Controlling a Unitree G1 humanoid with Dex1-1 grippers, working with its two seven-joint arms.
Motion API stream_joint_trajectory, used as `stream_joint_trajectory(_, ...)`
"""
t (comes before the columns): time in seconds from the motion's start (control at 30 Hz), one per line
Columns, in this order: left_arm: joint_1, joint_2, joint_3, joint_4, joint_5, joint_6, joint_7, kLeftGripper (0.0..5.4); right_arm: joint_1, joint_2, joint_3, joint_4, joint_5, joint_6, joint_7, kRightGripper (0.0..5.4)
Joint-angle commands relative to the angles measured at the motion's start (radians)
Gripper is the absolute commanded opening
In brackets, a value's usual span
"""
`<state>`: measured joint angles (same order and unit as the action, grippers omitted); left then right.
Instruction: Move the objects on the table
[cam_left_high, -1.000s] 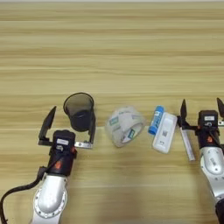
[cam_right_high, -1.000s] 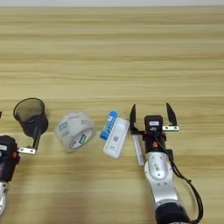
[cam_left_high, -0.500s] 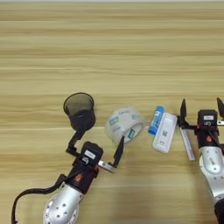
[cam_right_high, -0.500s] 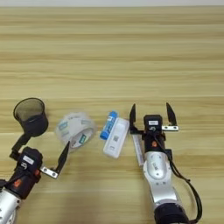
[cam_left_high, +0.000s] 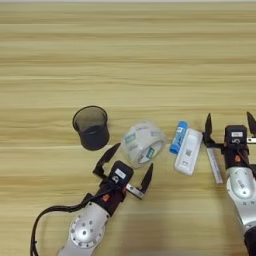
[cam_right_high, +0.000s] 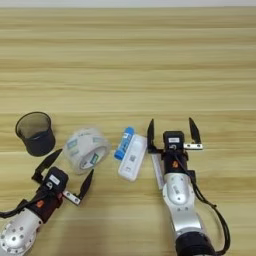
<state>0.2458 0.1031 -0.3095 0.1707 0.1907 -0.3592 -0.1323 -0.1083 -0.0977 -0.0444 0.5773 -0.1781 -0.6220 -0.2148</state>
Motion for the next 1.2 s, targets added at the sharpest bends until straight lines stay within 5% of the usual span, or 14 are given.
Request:
stream_joint_trajectory(0.03,-0.017,0.002,0.013,0.048,0.008,-0.029,0.02,5.4,0.009,0.009,0.005,-0.025,-0.003,0.015,-0.008,5.36)
stream_joint_trajectory(0.63,-0.073,-0.022,0.035,0.151,0.001,-0.091,0.058,5.4,0.015,0.015,0.006,-0.041,-0.008,0.024,-0.007,5.36)
stream_joint_trajectory(1.2,-0.165,-0.048,0.102,0.384,-0.013,-0.162,0.097,5.4,0.041,0.024,0.01,-0.09,-0.012,0.043,-0.006,5.36)
